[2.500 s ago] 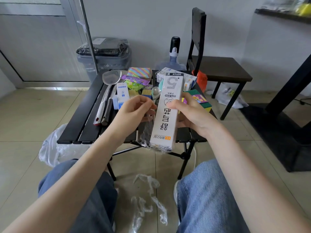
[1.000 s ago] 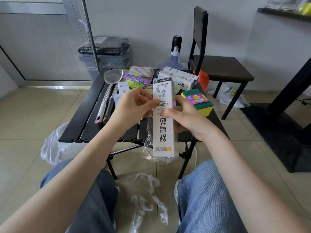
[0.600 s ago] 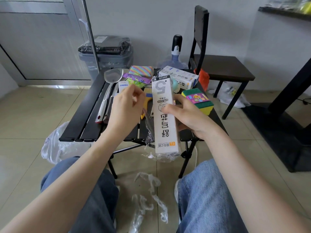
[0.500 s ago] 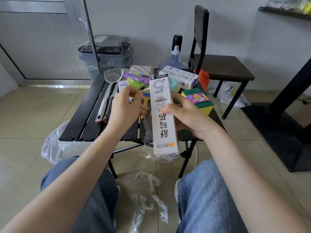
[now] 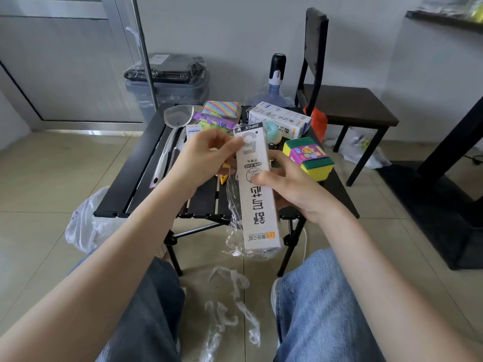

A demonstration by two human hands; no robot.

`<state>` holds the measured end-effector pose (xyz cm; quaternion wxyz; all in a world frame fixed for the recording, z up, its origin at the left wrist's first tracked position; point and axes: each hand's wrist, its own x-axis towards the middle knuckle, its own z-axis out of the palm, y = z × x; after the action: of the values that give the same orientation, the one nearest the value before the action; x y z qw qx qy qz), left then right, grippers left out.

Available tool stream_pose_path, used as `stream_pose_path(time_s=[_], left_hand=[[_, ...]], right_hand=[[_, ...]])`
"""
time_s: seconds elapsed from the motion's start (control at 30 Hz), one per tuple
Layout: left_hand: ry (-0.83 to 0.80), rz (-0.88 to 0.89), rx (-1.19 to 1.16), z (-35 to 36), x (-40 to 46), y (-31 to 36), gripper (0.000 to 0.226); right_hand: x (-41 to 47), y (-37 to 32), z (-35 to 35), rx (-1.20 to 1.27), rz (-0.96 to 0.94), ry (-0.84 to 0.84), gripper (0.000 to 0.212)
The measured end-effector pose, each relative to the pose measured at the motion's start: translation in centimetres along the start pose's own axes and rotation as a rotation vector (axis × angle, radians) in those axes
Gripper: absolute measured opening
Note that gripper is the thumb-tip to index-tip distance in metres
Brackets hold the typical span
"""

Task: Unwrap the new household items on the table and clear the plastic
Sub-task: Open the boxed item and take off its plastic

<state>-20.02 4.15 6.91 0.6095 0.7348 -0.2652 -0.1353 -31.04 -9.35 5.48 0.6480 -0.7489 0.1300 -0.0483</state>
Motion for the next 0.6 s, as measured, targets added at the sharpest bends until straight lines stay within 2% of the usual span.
stream_pose_path(time_s=[0.07, 0.33, 0.47, 0.53, 0.6], left_hand=[[0.007, 0.022, 0.008, -0.2, 0.0, 0.0, 0.021], [0.259, 0.121, 0.12, 1.2, -0.2, -0.2, 0.017], [0.412, 0.205, 0.214, 2.0, -0.1, -0.3, 0.015], [0.439, 0.198, 0.206, 2.0, 0.1, -0.2, 0.021], [0.414, 0.178, 0.147, 2.0, 0.0, 0.1, 0.016]], right_hand=[[-0.1, -0.1, -0.2, -0.001, 0.004, -0.009, 0.034], [-0.1, -0.7, 0.2, 0.006, 0.008, -0.06, 0.027], [-0.4, -1.3, 0.1, 0.044, 0.038, -0.136, 0.044], [-0.6, -1.5, -0.3, 0.114, 0.049, -0.171, 0.047], [-0.8, -1.4, -0.8, 0.161, 0.045, -0.19, 0.041]])
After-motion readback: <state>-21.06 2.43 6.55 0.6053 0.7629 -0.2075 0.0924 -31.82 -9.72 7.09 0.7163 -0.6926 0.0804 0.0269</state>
